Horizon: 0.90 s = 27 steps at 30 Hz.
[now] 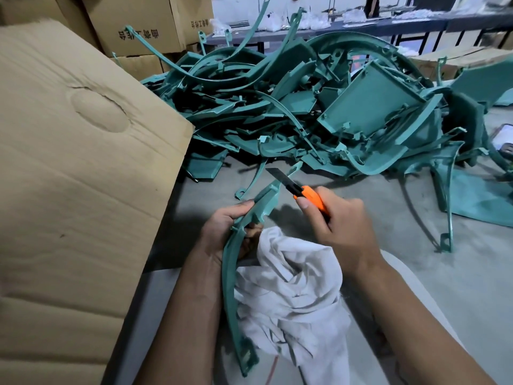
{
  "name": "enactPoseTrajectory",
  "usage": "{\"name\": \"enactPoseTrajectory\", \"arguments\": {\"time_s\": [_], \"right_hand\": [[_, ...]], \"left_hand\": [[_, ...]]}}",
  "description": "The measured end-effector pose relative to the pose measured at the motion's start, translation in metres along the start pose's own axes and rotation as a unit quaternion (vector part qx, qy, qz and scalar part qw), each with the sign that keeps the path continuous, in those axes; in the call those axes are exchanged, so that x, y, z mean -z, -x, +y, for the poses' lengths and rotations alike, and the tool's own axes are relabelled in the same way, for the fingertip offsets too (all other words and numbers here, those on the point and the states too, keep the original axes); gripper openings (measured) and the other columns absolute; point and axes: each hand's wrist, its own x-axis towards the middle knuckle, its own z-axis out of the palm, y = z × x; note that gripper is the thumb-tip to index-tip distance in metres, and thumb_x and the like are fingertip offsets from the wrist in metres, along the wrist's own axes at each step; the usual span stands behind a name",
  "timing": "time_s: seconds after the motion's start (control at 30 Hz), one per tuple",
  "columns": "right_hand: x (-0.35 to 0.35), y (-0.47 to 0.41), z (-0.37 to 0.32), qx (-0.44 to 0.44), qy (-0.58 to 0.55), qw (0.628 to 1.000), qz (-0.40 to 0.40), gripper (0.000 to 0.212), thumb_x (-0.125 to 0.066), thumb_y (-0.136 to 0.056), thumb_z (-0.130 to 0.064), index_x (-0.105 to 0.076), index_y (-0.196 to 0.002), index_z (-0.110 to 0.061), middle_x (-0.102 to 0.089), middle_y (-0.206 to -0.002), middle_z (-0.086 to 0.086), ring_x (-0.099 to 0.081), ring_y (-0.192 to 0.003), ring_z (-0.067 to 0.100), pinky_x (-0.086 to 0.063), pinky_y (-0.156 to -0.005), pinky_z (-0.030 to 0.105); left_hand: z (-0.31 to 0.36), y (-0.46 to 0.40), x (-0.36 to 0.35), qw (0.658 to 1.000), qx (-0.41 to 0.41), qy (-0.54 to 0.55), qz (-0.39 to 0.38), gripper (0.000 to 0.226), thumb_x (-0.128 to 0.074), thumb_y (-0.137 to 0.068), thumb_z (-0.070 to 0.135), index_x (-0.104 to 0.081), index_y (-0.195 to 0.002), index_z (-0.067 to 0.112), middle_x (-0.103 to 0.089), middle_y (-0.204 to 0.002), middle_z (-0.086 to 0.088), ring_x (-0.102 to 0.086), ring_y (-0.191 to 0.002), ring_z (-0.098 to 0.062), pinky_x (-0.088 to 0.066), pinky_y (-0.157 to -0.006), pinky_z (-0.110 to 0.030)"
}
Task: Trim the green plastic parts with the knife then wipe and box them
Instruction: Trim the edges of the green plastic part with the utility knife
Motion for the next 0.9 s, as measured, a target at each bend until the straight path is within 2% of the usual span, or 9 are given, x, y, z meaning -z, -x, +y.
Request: {"name": "enactPoseTrajectory", "arguments": {"time_s": [0.07, 0.2, 0.3, 0.4, 0.5, 0.6, 0.7, 0.83, 0.9], "right_hand": [[-0.003, -0.001, 0.001, -0.012, 0.018, 1.000, 0.004, 0.040, -0.048, -0.104, -0.051, -0.049, -0.077, -0.021, -0.049, -0.054, -0.006, -0.047, -0.047, 0.013, -0.034, -0.046, 0.029], [0.000, 0.000, 0.010, -0.074, 0.062, 0.994, 0.048, 0.045, -0.045, -0.106, -0.055, -0.049, -0.077, -0.021, -0.047, -0.052, -0.005, -0.045, -0.047, 0.009, -0.024, -0.047, 0.022], [0.002, -0.002, 0.010, -0.117, 0.089, 0.985, 0.091, 0.040, -0.047, -0.106, -0.052, -0.038, -0.075, -0.028, -0.042, -0.050, -0.008, -0.040, -0.043, 0.006, -0.020, -0.047, 0.018], [0.005, -0.003, 0.006, -0.063, 0.010, 0.992, 0.105, 0.043, -0.051, -0.108, -0.046, -0.038, -0.069, -0.031, -0.037, -0.049, -0.009, -0.045, -0.046, 0.012, -0.028, -0.044, 0.017], [0.002, 0.000, 0.001, -0.004, 0.005, 1.000, 0.023, 0.038, -0.050, -0.105, -0.048, -0.052, -0.076, -0.023, -0.046, -0.051, -0.006, -0.047, -0.045, 0.015, -0.032, -0.044, 0.026], [0.002, 0.000, 0.004, -0.028, 0.045, 0.998, 0.035, 0.040, -0.052, -0.107, -0.045, -0.042, -0.074, -0.026, -0.044, -0.051, -0.010, -0.042, -0.042, 0.007, -0.034, -0.045, 0.020], [0.011, -0.004, 0.012, -0.079, 0.075, 0.990, 0.094, 0.043, -0.050, -0.107, -0.044, -0.035, -0.070, -0.027, -0.038, -0.050, -0.011, -0.040, -0.039, 0.009, -0.035, -0.047, 0.014], [0.009, -0.003, 0.006, -0.032, 0.029, 0.992, 0.122, 0.036, -0.052, -0.109, -0.032, -0.035, -0.077, -0.027, -0.034, -0.055, -0.014, -0.047, -0.052, 0.005, -0.031, -0.049, 0.010], [0.001, -0.002, -0.005, 0.002, 0.006, 0.995, 0.098, 0.024, -0.052, -0.108, -0.027, -0.041, -0.087, -0.027, -0.039, -0.063, -0.016, -0.049, -0.061, -0.001, -0.033, -0.055, 0.009]], "left_hand": [[0.001, 0.001, -0.001, 0.999, 0.030, 0.042, -0.016, 0.027, -0.041, -0.096, 0.015, -0.058, -0.078, 0.005, -0.042, -0.053, 0.001, -0.041, -0.038, -0.007, -0.036, -0.035, -0.017], [0.001, 0.002, -0.003, 0.992, 0.034, 0.119, -0.016, 0.026, -0.030, -0.096, 0.005, -0.052, -0.108, -0.001, -0.047, -0.069, -0.001, -0.042, -0.043, -0.004, -0.035, -0.036, -0.011], [0.001, 0.002, -0.002, 0.990, 0.027, 0.136, -0.027, 0.032, -0.037, -0.086, 0.003, -0.047, -0.116, 0.001, -0.046, -0.072, -0.001, -0.041, -0.044, -0.003, -0.030, -0.037, -0.010], [0.001, 0.003, -0.002, 0.997, 0.012, 0.071, -0.014, 0.019, -0.045, -0.086, 0.008, -0.054, -0.102, 0.002, -0.043, -0.067, -0.001, -0.038, -0.042, -0.005, -0.032, -0.036, -0.012], [0.000, 0.002, 0.001, 0.999, -0.036, -0.008, 0.027, 0.019, -0.055, -0.082, 0.011, -0.062, -0.098, 0.004, -0.046, -0.059, -0.004, -0.042, -0.038, -0.009, -0.035, -0.033, -0.018], [0.005, 0.005, 0.006, 0.997, -0.063, 0.034, 0.025, 0.021, -0.053, -0.083, 0.008, -0.062, -0.101, 0.002, -0.046, -0.068, -0.005, -0.042, -0.044, -0.008, -0.036, -0.034, -0.016], [0.013, 0.011, 0.010, 0.992, -0.044, 0.111, -0.030, 0.012, -0.063, -0.077, 0.005, -0.068, -0.088, 0.001, -0.047, -0.074, -0.003, -0.045, -0.048, -0.006, -0.037, -0.037, -0.013], [0.014, 0.009, 0.006, 0.988, 0.013, 0.149, -0.024, 0.054, -0.063, -0.063, -0.004, -0.049, -0.115, 0.001, -0.050, -0.072, -0.004, -0.044, -0.044, -0.006, -0.035, -0.036, -0.012], [0.011, 0.006, 0.002, 0.982, 0.037, 0.181, -0.029, 0.061, -0.063, -0.060, -0.011, -0.047, -0.117, 0.000, -0.051, -0.073, -0.004, -0.046, -0.043, -0.007, -0.034, -0.036, -0.011]]}}
